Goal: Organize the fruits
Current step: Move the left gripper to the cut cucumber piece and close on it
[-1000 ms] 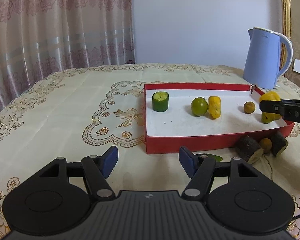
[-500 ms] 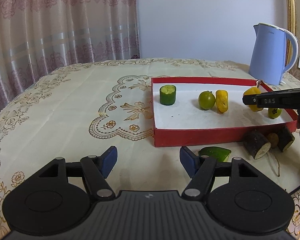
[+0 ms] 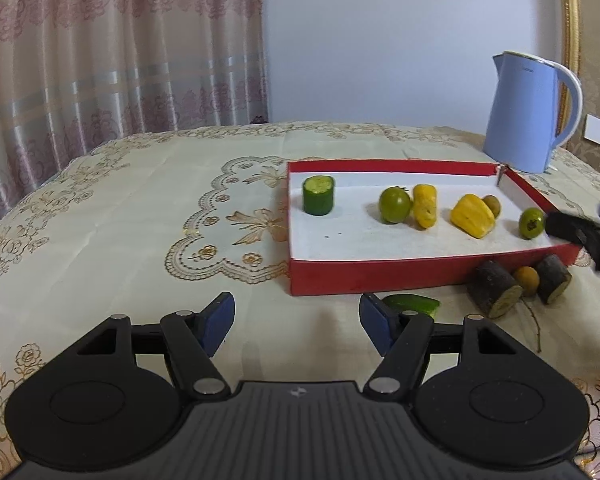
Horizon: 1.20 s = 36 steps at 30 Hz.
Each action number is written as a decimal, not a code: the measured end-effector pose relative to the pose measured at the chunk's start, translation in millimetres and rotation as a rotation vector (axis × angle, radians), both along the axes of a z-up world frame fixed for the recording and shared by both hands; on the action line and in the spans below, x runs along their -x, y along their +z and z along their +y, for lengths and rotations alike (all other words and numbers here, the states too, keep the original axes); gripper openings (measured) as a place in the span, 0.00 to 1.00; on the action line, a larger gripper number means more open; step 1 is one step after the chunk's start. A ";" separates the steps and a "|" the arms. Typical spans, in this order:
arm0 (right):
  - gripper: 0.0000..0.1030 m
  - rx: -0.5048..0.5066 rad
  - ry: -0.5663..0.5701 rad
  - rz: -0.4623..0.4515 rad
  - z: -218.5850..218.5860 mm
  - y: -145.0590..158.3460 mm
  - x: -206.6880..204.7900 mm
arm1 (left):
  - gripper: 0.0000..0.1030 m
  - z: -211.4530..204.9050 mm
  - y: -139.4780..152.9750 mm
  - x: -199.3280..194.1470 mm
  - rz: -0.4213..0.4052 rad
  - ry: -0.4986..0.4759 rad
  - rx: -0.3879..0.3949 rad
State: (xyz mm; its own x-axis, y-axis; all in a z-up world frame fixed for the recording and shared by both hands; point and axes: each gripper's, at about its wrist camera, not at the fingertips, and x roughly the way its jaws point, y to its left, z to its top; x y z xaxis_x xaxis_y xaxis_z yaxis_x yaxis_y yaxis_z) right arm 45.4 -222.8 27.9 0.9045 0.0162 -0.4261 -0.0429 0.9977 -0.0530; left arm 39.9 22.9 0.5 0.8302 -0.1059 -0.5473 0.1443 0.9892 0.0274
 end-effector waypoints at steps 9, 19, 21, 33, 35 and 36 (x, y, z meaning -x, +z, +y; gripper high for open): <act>1.00 -0.092 0.007 0.004 -12.5 -7.6 38.4 | 0.77 -28.7 -4.9 3.3 0.012 -0.107 -0.017; 1.00 -0.168 0.186 -0.410 25.1 58.8 117.9 | 0.83 -31.5 1.8 0.1 -0.026 0.036 -0.076; 1.00 -0.110 0.236 -0.472 46.2 67.6 131.3 | 0.83 -32.1 4.5 0.6 -0.040 0.042 -0.084; 1.00 0.143 0.079 -0.455 68.0 63.0 127.6 | 0.83 -18.0 3.4 10.6 -0.052 -0.126 -0.022; 1.00 0.177 0.011 -0.420 55.4 52.8 119.9 | 0.83 -14.7 0.9 17.6 -0.077 -0.202 -0.030; 1.00 0.163 -0.006 -0.391 48.4 48.2 116.4 | 0.83 -16.3 -0.2 20.1 -0.094 -0.212 -0.050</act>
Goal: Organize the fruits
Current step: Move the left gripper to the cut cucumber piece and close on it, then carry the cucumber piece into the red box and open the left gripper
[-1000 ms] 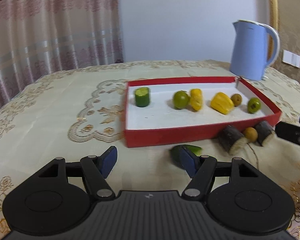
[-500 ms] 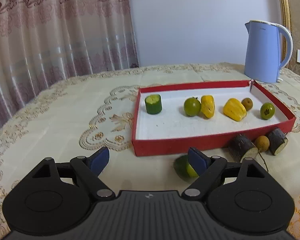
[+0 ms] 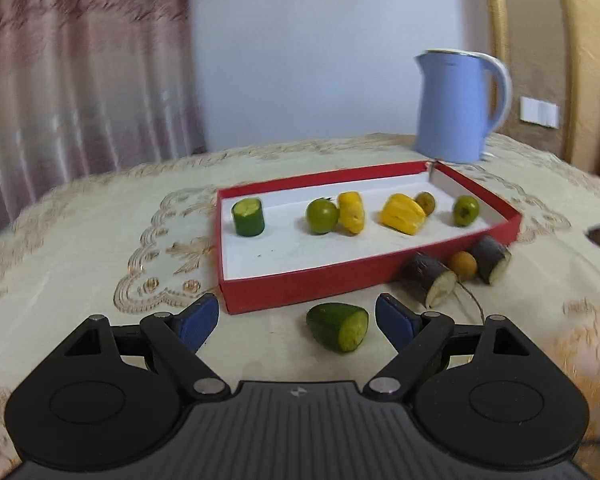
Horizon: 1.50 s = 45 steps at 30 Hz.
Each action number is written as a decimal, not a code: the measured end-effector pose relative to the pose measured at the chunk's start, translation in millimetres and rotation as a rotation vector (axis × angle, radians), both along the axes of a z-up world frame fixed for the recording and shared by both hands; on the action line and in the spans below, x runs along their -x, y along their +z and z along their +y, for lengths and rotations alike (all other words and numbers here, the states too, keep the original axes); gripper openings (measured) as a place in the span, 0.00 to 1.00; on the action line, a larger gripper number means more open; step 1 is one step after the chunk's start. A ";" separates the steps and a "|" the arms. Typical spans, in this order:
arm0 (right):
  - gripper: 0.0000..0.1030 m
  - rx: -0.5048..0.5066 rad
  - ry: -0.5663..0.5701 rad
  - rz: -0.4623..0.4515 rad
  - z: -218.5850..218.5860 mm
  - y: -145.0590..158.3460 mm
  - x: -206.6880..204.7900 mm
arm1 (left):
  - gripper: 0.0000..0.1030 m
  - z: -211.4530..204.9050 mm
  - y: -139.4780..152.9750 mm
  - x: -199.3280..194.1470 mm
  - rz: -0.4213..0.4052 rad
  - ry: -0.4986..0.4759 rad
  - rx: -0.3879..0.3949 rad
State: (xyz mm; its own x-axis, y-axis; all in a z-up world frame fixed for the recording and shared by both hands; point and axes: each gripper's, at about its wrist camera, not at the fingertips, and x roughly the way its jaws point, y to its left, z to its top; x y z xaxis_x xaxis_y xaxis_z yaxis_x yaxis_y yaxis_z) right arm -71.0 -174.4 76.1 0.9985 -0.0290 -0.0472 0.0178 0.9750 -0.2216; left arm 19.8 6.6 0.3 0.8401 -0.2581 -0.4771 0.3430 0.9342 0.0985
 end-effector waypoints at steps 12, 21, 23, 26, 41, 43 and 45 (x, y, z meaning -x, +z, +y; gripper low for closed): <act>1.00 -0.145 0.005 0.133 -36.5 -27.0 -24.8 | 0.58 -21.2 -16.7 -23.4 0.109 -0.071 -0.029; 1.00 -0.158 0.008 0.187 -46.9 -34.5 -28.9 | 0.38 -21.6 -20.8 -31.2 0.180 -0.062 0.009; 1.00 -0.145 0.003 0.188 -47.7 -35.9 -28.8 | 0.38 -21.4 -18.8 -28.3 0.167 -0.042 0.007; 1.00 -0.143 -0.003 0.195 -48.4 -37.6 -29.6 | 0.38 -21.3 -12.1 -23.2 0.123 -0.006 -0.007; 1.00 -0.124 0.012 0.212 -42.5 -40.0 -28.5 | 0.38 -13.5 17.5 -35.9 0.061 0.141 -0.041; 1.00 -0.128 0.012 0.210 -42.8 -39.9 -28.4 | 0.38 -15.2 21.2 -40.1 0.054 0.153 -0.042; 1.00 -0.127 0.011 0.211 -43.5 -40.0 -29.4 | 0.38 -19.0 23.4 -47.4 0.056 0.165 -0.048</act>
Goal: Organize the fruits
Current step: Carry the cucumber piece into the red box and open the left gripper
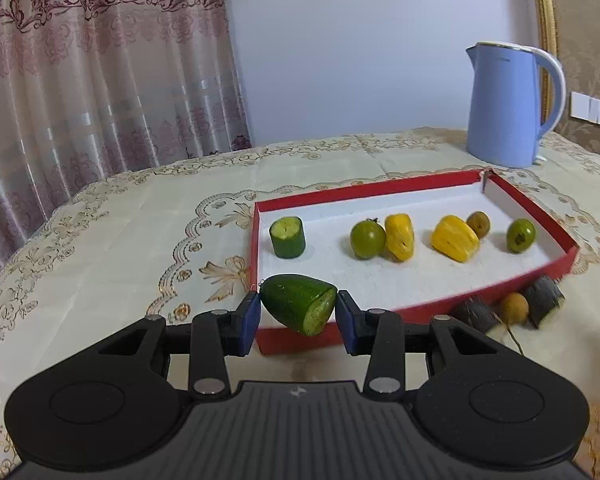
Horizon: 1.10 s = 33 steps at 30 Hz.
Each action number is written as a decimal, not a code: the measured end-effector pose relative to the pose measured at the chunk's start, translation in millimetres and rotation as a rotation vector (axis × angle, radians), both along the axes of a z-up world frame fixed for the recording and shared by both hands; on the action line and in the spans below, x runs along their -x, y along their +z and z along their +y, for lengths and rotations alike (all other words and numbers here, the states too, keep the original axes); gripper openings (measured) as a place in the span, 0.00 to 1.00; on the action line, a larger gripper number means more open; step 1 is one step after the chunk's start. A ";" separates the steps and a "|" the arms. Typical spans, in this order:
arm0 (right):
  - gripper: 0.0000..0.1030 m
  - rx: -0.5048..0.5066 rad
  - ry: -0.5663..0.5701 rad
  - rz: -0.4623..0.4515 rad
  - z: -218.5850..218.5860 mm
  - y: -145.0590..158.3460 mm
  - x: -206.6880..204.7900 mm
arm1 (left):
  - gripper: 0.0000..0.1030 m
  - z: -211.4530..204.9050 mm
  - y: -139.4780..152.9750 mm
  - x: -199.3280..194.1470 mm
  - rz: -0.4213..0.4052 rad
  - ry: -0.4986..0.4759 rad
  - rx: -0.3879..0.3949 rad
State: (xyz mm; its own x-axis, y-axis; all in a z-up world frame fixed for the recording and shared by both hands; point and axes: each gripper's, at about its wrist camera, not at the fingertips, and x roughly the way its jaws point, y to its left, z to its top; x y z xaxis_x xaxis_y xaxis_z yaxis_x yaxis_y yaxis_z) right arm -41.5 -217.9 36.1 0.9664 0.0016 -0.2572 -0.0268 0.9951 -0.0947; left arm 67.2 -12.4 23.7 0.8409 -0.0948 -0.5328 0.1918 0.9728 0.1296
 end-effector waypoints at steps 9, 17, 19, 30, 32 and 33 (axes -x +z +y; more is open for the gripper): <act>1.00 -0.003 -0.003 0.008 -2.3 -3.4 -0.9 | 0.38 -14.8 3.4 -24.0 0.008 0.013 0.004; 1.00 -0.003 -0.006 0.014 -2.5 -5.1 -1.1 | 0.39 -25.5 1.1 -48.7 0.035 0.026 -0.003; 1.00 -0.003 -0.008 0.016 -2.8 -5.4 -1.4 | 0.38 -25.7 0.2 -54.1 0.045 0.030 0.005; 1.00 -0.001 -0.007 0.024 -3.5 -7.2 -4.7 | 0.39 -25.4 -8.7 -70.8 0.099 0.039 0.021; 1.00 0.000 -0.005 0.026 -3.1 -7.5 -4.8 | 0.39 -25.3 -10.1 -72.5 0.106 0.039 0.023; 1.00 0.002 -0.004 0.025 -2.8 -7.4 -5.0 | 0.39 -24.9 -10.5 -73.2 0.108 0.040 0.024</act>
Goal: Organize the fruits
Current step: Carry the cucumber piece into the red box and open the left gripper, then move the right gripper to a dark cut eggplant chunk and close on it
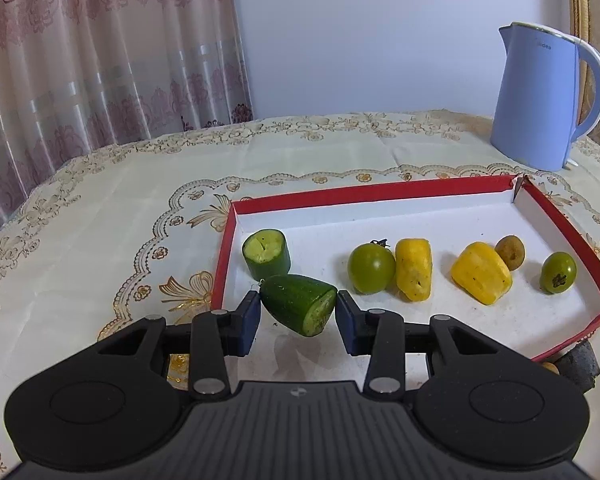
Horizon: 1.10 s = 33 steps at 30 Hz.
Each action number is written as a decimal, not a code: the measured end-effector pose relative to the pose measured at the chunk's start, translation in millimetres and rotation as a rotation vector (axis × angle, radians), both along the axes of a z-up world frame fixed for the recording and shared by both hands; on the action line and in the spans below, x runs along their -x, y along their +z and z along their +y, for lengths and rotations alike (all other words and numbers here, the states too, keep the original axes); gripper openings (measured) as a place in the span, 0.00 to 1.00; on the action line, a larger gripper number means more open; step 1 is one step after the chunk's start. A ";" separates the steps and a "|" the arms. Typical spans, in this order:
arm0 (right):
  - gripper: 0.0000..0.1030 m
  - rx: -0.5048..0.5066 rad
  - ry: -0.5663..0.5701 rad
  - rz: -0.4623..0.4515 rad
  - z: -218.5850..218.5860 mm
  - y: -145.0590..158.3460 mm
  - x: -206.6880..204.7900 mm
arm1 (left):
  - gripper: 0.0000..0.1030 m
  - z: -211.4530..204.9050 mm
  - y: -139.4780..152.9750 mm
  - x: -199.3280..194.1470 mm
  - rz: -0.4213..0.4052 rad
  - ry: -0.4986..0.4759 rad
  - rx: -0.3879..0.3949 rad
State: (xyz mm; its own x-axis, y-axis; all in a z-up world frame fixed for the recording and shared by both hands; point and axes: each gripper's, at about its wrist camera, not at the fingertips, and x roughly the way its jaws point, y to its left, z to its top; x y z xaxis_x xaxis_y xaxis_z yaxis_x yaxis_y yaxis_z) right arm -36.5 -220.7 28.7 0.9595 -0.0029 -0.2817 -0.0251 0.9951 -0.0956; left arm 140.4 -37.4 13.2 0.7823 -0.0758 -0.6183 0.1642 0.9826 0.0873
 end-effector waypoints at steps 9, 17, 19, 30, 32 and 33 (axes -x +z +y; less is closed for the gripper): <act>1.00 0.021 -0.002 0.008 1.4 -0.3 -1.3 | 0.39 4.1 -4.5 -8.5 0.017 0.018 0.004; 1.00 0.038 0.009 0.020 4.0 -3.2 -3.7 | 0.40 1.6 -5.5 -13.1 0.020 0.016 -0.005; 1.00 0.045 0.011 0.022 4.9 -2.8 -4.7 | 0.42 1.4 -4.8 -12.6 0.015 0.018 -0.003; 0.83 0.041 0.038 0.117 -7.3 -7.5 -32.0 | 0.58 5.3 6.8 3.2 -0.029 0.015 0.016; 0.77 0.061 0.030 0.134 -9.2 -9.8 -39.3 | 0.58 8.0 10.5 11.8 -0.044 0.021 0.032; 0.71 0.066 0.031 0.148 -10.2 -10.6 -42.9 | 0.59 9.5 12.4 16.4 -0.055 0.026 0.039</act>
State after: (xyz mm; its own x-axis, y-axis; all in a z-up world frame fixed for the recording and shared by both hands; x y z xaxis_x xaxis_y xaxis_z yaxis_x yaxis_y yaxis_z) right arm 6.4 -231.0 18.1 0.9076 0.0031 -0.4198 -0.0745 0.9853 -0.1538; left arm 124.0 -27.9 25.6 0.8172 -0.0783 -0.5710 0.1344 0.9893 0.0567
